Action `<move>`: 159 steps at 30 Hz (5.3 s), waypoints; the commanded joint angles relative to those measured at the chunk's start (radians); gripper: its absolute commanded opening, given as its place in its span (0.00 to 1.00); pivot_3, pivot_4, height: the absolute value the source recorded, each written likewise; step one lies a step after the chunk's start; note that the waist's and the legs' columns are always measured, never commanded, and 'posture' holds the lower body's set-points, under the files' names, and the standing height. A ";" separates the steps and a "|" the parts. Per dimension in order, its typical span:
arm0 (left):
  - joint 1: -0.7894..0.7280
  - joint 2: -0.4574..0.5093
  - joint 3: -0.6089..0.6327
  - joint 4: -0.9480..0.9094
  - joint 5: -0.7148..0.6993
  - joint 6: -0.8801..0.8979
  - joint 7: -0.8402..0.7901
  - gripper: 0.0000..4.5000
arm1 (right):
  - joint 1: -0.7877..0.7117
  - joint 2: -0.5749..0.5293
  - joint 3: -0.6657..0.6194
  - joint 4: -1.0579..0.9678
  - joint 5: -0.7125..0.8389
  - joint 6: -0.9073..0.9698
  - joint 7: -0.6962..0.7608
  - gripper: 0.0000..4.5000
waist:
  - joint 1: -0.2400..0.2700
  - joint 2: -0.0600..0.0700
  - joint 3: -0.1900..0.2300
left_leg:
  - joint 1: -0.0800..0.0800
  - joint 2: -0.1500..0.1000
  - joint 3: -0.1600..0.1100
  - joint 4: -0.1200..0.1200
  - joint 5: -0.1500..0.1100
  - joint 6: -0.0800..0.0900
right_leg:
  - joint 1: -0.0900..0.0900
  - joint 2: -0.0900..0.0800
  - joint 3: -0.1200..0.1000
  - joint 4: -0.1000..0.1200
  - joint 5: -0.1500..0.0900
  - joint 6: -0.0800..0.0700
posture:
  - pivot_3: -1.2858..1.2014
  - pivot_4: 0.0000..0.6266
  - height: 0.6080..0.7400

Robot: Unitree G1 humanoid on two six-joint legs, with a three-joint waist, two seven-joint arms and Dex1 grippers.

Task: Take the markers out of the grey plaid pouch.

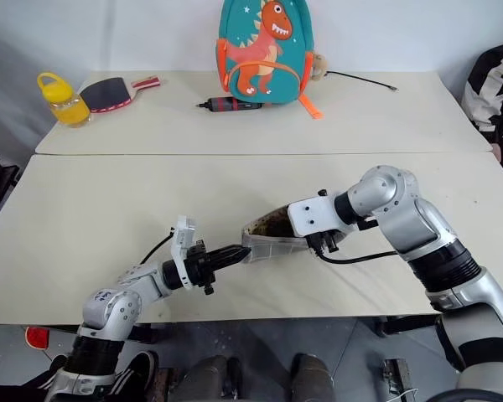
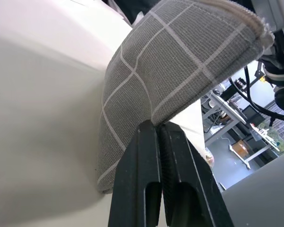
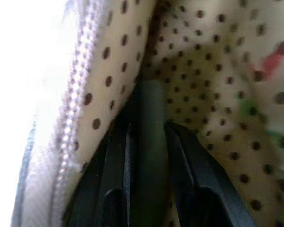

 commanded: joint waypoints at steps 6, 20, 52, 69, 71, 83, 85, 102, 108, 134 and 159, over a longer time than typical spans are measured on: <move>0.011 -0.009 -0.002 -0.025 0.016 -0.024 0.010 0.00 | 0.021 -0.031 0.012 0.027 -0.052 -0.060 0.012 0.26 | 0.001 0.000 0.000 | 0.000 0.000 0.000 0.000 0.000 0.000 | 0.000 0.000 0.000 0.000 0.000 0.000 | 0.52 0.24 1.00; 0.018 -0.017 -0.009 -0.044 0.014 -0.027 0.025 0.00 | 0.049 0.000 0.053 0.090 -0.121 -0.110 0.003 0.26 | 0.000 0.000 0.000 | 0.001 0.000 0.000 0.000 0.000 0.000 | 0.001 0.000 0.001 0.000 0.000 0.000 | 0.52 0.24 1.00; 0.014 -0.027 -0.006 -0.049 0.030 -0.042 0.032 0.00 | 0.056 0.057 0.043 0.089 -0.156 -0.086 -0.023 0.13 | -0.001 -0.001 -0.001 | 0.002 0.000 0.000 0.000 0.000 0.000 | 0.002 0.000 0.001 0.000 0.000 0.000 | 0.52 0.24 1.00; -0.087 0.081 0.051 -0.052 0.106 -0.159 0.014 0.00 | -0.017 -0.028 -0.182 0.002 0.015 0.044 -0.036 0.13 | 0.000 -0.001 -0.001 | 0.000 0.000 0.000 -0.001 0.000 0.000 | 0.000 0.000 0.000 -0.002 0.000 0.000 | 0.52 0.24 1.00; -0.113 0.079 0.058 -0.047 0.113 -0.180 0.023 0.00 | -0.021 -0.013 -0.206 -0.015 0.057 0.078 -0.041 0.13 | 0.000 -0.001 -0.001 | 0.000 0.000 0.000 -0.001 0.000 0.000 | 0.000 0.000 0.000 -0.002 0.000 0.000 | 0.52 0.24 1.00; -0.094 0.092 0.101 0.025 0.124 -0.223 0.020 0.00 | -0.033 -0.003 -0.362 -0.154 0.352 0.319 -0.081 0.13 | 0.002 -0.002 -0.001 | -0.001 0.000 0.000 -0.002 0.000 0.000 | 0.000 0.000 -0.001 -0.002 0.000 0.000 | 0.52 0.24 1.00; -0.094 0.089 0.107 0.029 0.126 -0.234 0.026 0.00 | -0.025 -0.005 -0.376 -0.154 0.370 0.333 -0.100 0.13 | 0.003 -0.002 0.000 | -0.001 0.000 -0.001 -0.002 0.000 0.000 | 0.000 0.000 -0.001 -0.002 0.000 0.000 | 0.52 0.24 1.00; -0.073 0.095 0.188 0.071 0.085 -0.215 -0.009 0.00 | 0.090 -0.085 -0.316 0.473 0.012 0.011 -0.450 0.13 | -0.004 -0.002 0.000 | 0.000 0.000 0.002 -0.004 0.000 -0.001 | -0.001 0.002 0.001 -0.003 0.000 0.000 | 0.52 0.24 1.00; -0.072 0.091 0.190 0.060 0.083 -0.206 -0.003 0.00 | 0.115 -0.062 -0.318 0.518 0.021 0.022 -0.433 0.13 | -0.003 0.001 0.003 | 0.000 0.000 0.004 -0.002 0.000 0.000 | -0.001 0.002 0.005 -0.003 0.000 0.000 | 0.52 0.24 1.00; -0.085 0.040 0.160 0.018 0.039 -0.096 0.022 0.00 | -0.059 0.051 -0.278 -0.133 0.330 0.292 -0.276 0.00 | 0.002 0.001 0.003 | -0.001 0.000 0.000 -0.002 0.000 0.000 | -0.002 0.002 0.007 -0.001 0.000 0.001 | 0.52 0.24 1.00; -0.041 -0.024 0.024 -0.066 -0.021 0.056 0.023 0.00 | -0.059 -0.075 -0.039 -0.054 0.070 0.188 0.000 0.00 | -0.001 0.001 0.003 | 0.000 0.000 0.001 -0.001 0.000 -0.001 | -0.001 0.004 0.011 -0.001 0.000 0.000 | 0.52 0.24 1.00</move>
